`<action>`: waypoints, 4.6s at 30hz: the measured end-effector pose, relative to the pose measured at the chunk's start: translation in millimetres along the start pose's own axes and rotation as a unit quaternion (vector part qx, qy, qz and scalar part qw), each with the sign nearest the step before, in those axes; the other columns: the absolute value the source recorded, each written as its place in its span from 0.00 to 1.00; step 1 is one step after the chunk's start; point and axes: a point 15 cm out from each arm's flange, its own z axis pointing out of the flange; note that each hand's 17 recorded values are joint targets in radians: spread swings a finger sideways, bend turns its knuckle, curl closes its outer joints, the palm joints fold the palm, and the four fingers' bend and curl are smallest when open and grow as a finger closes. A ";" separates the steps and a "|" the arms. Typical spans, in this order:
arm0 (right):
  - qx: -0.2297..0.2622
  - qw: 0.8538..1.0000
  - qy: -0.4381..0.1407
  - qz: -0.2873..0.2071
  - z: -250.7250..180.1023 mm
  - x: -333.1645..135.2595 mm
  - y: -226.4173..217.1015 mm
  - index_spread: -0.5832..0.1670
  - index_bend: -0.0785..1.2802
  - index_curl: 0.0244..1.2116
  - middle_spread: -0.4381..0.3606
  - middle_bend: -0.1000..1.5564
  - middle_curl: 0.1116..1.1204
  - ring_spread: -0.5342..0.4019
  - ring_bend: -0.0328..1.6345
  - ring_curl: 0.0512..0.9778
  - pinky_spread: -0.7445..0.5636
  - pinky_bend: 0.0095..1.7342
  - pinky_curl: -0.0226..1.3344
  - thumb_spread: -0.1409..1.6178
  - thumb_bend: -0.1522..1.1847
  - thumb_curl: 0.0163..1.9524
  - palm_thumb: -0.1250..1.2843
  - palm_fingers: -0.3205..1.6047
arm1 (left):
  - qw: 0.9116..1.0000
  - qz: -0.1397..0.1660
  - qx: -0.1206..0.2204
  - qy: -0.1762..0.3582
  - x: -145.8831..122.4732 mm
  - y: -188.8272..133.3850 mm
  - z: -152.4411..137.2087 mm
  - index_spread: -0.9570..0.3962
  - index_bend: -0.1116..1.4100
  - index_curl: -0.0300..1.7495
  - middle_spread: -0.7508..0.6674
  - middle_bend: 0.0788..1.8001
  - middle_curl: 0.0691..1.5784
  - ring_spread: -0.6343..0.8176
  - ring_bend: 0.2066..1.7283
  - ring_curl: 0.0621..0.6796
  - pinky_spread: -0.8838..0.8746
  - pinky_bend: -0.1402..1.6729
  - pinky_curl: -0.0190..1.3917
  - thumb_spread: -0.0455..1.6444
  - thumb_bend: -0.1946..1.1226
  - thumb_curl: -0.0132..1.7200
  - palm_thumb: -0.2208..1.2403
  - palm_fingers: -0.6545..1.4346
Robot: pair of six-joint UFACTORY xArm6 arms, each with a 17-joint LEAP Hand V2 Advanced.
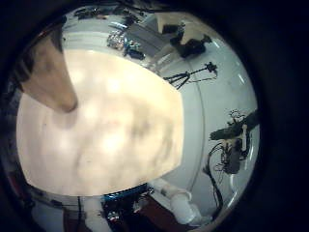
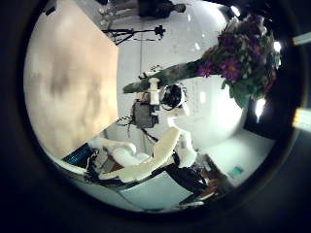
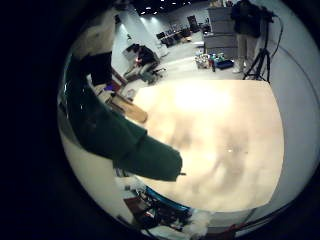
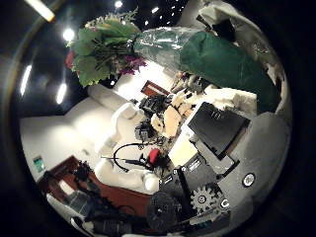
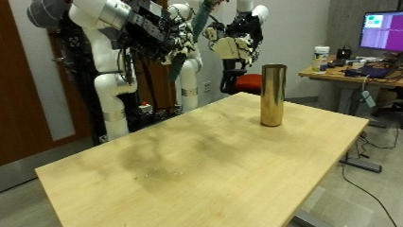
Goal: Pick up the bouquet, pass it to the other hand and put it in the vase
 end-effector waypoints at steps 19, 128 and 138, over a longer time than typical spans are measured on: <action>-0.032 0.992 -0.111 0.043 81.0 21.1 52.6 0.36 0.77 0.92 0.35 0.87 0.68 0.37 0.89 0.65 0.36 0.68 0.65 0.14 0.11 0.52 0.96 0.75 | 0.996 0.057 -0.049 0.055 -3.2 -0.5 16.9 0.79 0.18 0.19 0.76 0.06 0.15 0.76 0.24 0.21 0.74 0.26 0.24 0.48 0.12 0.21 0.28 0.34; -0.095 0.994 -0.027 0.047 132.0 74.9 82.8 0.43 0.16 0.16 0.84 0.17 0.17 0.85 0.31 0.21 0.92 0.31 0.25 0.63 0.09 0.19 0.56 0.15 | 0.928 0.163 0.334 -0.035 87.8 28.2 -190.7 0.18 0.47 0.71 0.16 0.60 0.61 0.17 0.84 0.83 0.20 0.73 0.54 0.26 0.13 0.49 0.84 0.84; -0.099 0.993 -0.028 0.052 134.1 78.1 84.9 0.44 0.17 0.16 0.84 0.17 0.17 0.84 0.32 0.21 0.92 0.30 0.24 0.63 0.09 0.19 0.57 0.16 | 0.935 0.138 0.327 -0.018 54.1 18.0 -191.0 0.17 0.47 0.71 0.16 0.61 0.61 0.17 0.84 0.83 0.19 0.73 0.55 0.26 0.13 0.49 0.84 0.84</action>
